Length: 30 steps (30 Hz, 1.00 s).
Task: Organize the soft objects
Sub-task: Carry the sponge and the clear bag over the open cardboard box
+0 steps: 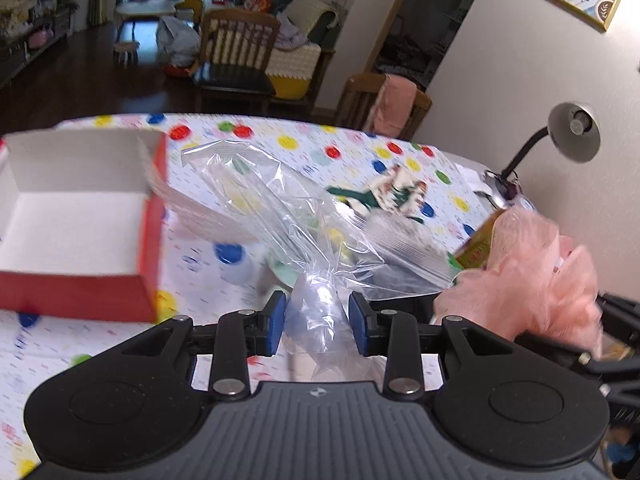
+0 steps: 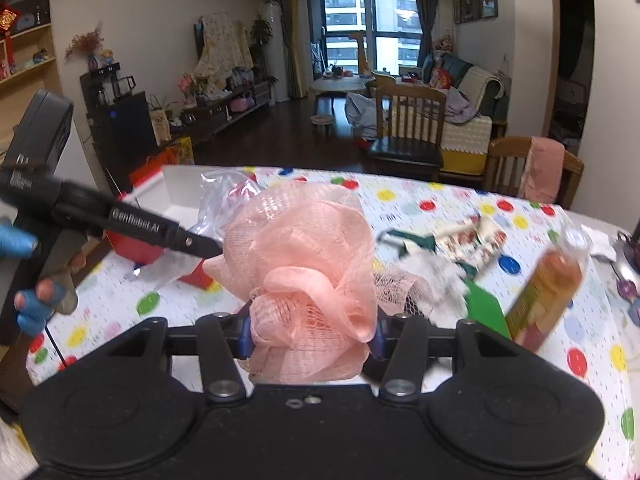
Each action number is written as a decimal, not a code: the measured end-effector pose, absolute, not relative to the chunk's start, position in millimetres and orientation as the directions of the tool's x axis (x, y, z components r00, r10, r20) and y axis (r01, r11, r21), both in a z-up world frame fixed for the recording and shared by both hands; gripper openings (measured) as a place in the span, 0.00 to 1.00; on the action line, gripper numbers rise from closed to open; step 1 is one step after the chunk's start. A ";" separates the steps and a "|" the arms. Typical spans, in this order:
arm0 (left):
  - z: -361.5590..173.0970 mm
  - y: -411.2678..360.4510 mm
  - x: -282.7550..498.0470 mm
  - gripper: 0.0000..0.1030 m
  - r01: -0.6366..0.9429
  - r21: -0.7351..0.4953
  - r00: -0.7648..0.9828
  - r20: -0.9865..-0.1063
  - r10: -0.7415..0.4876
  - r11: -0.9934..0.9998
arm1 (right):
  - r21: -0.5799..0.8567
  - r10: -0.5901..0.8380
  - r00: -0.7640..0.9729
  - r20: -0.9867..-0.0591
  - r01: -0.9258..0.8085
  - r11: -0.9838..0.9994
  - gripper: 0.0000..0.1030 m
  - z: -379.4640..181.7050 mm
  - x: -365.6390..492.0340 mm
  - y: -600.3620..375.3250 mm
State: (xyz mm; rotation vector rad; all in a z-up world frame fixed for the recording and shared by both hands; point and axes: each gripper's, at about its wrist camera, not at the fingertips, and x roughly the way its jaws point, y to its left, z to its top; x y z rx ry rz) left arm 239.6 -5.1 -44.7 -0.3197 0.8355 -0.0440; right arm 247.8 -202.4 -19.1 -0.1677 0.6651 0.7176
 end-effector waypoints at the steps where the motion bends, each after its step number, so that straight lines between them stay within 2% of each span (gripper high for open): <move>1: -41.9 1.5 237.5 0.33 -0.090 -0.289 0.678 -0.719 -0.154 0.953 | 0.081 0.560 0.558 -0.613 -0.660 0.747 0.48 -15.0 250.1 -196.7; 9: -26.1 62.2 224.8 0.33 -0.131 -0.281 0.699 -0.707 -0.113 0.951 | 0.124 0.601 0.526 -0.602 -0.682 0.721 0.49 8.4 268.9 -138.5; 15: -21.5 111.6 218.0 0.33 -0.167 -0.258 0.701 -0.710 -0.069 0.952 | 0.090 0.618 0.510 -0.598 -0.724 0.684 0.49 16.4 268.8 -79.3; 30: -30.0 228.2 229.1 0.33 -0.220 -0.162 0.658 -0.752 0.023 0.962 | 0.095 0.619 0.460 -0.636 -0.750 0.655 0.50 6.2 277.6 48.8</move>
